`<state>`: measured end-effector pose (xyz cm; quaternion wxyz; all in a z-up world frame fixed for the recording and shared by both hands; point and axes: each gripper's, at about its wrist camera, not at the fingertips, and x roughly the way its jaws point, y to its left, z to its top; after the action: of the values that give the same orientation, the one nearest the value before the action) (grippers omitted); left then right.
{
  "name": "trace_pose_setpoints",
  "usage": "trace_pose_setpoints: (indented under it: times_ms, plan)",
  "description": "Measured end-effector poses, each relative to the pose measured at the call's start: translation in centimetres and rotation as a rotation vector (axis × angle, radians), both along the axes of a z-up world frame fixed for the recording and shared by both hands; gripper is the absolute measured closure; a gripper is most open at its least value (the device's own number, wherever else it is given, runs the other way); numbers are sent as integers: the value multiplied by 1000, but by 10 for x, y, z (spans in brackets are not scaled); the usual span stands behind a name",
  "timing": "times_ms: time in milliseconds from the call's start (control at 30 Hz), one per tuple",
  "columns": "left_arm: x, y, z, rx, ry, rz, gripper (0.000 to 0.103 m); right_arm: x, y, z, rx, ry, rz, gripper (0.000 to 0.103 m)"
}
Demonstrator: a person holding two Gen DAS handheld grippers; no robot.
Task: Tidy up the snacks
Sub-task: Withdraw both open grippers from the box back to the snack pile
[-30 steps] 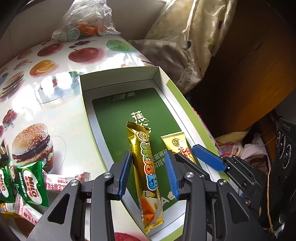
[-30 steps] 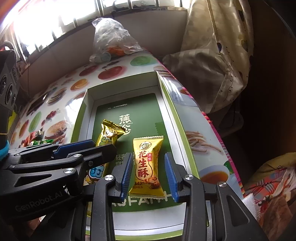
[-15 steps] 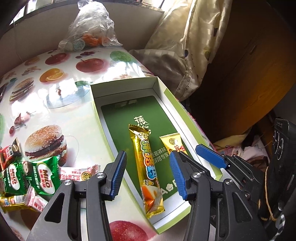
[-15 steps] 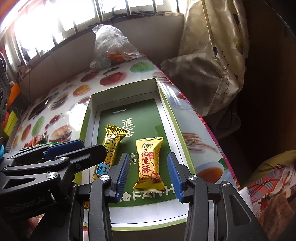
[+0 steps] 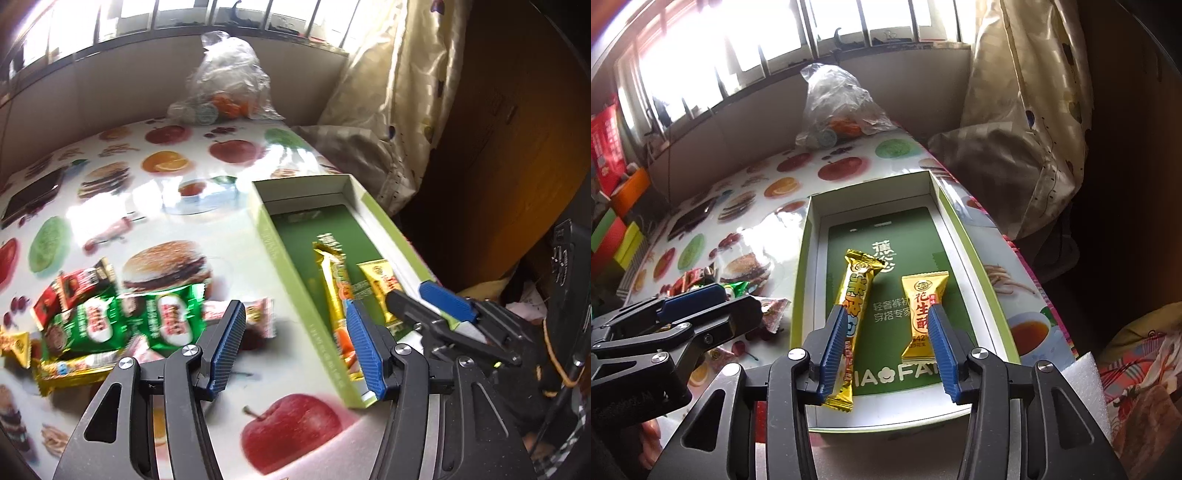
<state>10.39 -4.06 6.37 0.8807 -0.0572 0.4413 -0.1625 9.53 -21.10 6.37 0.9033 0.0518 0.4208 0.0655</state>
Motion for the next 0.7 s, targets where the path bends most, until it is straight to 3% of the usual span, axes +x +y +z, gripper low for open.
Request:
trace_pose_setpoints:
  times_ms: [700]
  plan:
    - [-37, 120, -25, 10, 31, 254, 45, -7, 77, -3, -19, 0, 162, 58]
